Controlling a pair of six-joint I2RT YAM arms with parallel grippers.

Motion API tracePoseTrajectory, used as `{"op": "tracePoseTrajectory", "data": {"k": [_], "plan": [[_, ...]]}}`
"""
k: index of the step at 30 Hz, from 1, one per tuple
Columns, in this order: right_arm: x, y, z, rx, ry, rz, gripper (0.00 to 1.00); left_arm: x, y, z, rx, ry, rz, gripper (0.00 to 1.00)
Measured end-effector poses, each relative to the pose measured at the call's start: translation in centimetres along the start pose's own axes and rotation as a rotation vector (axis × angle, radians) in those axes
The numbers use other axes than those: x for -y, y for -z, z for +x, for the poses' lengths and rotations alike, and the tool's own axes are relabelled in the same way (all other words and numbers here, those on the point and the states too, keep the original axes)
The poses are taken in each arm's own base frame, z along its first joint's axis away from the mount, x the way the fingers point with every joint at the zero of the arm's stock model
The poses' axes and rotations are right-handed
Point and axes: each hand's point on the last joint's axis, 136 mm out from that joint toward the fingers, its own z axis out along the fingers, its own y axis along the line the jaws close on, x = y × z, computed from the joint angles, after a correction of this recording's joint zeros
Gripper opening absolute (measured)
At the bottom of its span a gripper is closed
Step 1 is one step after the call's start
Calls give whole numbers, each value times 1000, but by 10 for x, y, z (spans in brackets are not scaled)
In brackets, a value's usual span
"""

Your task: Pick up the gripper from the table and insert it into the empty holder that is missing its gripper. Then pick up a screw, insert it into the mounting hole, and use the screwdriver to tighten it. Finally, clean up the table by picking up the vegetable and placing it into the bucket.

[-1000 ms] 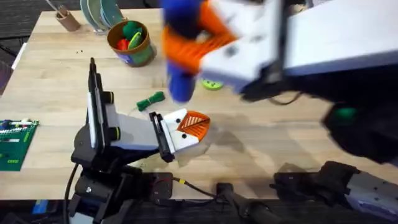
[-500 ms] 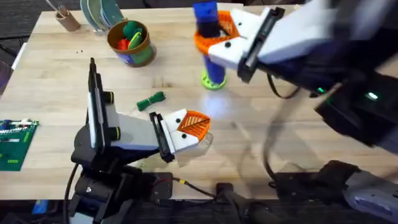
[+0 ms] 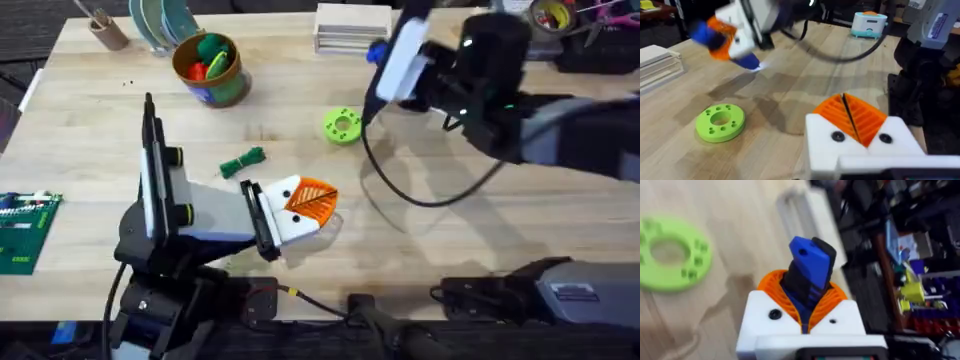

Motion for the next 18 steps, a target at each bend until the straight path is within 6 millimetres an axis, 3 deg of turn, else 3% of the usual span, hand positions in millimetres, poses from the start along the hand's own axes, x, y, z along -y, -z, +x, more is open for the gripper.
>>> {"op": "tracePoseTrajectory", "data": {"k": [4,9,10,15,18], "plan": [[-29,-19,33,-102,91,-67,51,0,0,0,0,0,0,11],[-47,-31,47,-143,155,-108,51,0,0,0,0,0,0,11],[-51,-34,48,-148,157,-117,88,0,0,0,0,0,0,11],[-65,-38,53,-161,134,-150,337,0,0,0,0,0,0,11],[-57,-39,51,-161,93,-116,729,0,0,0,0,0,0,11]]}}
